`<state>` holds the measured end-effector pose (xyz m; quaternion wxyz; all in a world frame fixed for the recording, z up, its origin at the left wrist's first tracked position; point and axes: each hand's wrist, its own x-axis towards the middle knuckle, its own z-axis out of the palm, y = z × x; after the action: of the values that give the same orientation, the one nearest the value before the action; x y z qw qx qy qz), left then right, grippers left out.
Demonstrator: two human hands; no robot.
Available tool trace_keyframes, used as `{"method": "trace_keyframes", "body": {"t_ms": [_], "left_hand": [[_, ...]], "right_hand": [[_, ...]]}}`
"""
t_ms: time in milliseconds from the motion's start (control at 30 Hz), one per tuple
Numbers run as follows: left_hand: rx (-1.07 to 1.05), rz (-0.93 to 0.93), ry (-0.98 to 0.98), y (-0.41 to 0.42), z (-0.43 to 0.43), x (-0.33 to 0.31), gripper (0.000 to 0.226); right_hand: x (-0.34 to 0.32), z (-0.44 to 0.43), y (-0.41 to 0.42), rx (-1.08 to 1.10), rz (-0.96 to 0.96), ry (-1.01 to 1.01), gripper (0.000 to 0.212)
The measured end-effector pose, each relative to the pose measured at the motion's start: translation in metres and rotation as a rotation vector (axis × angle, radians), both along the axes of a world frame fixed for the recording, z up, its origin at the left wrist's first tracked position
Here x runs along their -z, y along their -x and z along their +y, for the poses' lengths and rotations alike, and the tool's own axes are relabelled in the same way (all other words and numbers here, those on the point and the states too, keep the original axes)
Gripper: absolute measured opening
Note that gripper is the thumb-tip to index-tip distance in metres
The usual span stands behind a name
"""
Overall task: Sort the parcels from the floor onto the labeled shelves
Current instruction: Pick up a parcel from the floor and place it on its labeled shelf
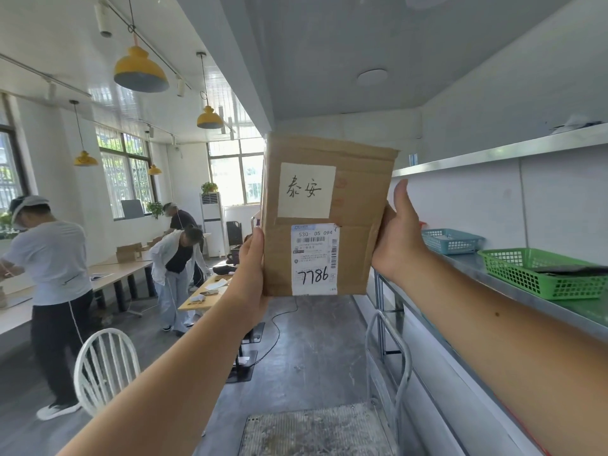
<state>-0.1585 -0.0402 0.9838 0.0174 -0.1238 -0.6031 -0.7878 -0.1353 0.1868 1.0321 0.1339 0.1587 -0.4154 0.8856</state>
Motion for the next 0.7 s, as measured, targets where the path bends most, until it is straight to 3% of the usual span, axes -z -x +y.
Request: {"method": "trace_keyframes", "body": {"t_ms": [133, 200, 333, 467, 633, 700], "left_hand": [[-0.073, 0.043, -0.005, 0.007, -0.003, 0.003, 0.126], [-0.086, 0.125, -0.011, 0.004, -0.004, 0.002, 0.123], [-0.093, 0.365, 0.029, -0.007, -0.006, -0.005, 0.087], [-0.083, 0.449, 0.057, -0.017, -0.007, -0.004, 0.098], [-0.28, 0.397, -0.061, -0.035, -0.003, -0.004, 0.06], [-0.282, 0.378, -0.08, -0.038, 0.001, -0.004, 0.032]], "right_hand": [[0.003, 0.001, 0.003, 0.03, 0.011, -0.096, 0.046], [0.005, 0.003, 0.002, 0.039, 0.019, -0.161, 0.047], [0.011, 0.006, -0.001, 0.033, 0.067, -0.253, 0.06], [0.017, 0.01, -0.001, 0.067, 0.049, -0.318, 0.064], [0.021, 0.001, -0.006, 0.091, 0.057, -0.376, 0.066], [0.021, -0.005, -0.012, 0.061, 0.062, -0.311, 0.058]]}}
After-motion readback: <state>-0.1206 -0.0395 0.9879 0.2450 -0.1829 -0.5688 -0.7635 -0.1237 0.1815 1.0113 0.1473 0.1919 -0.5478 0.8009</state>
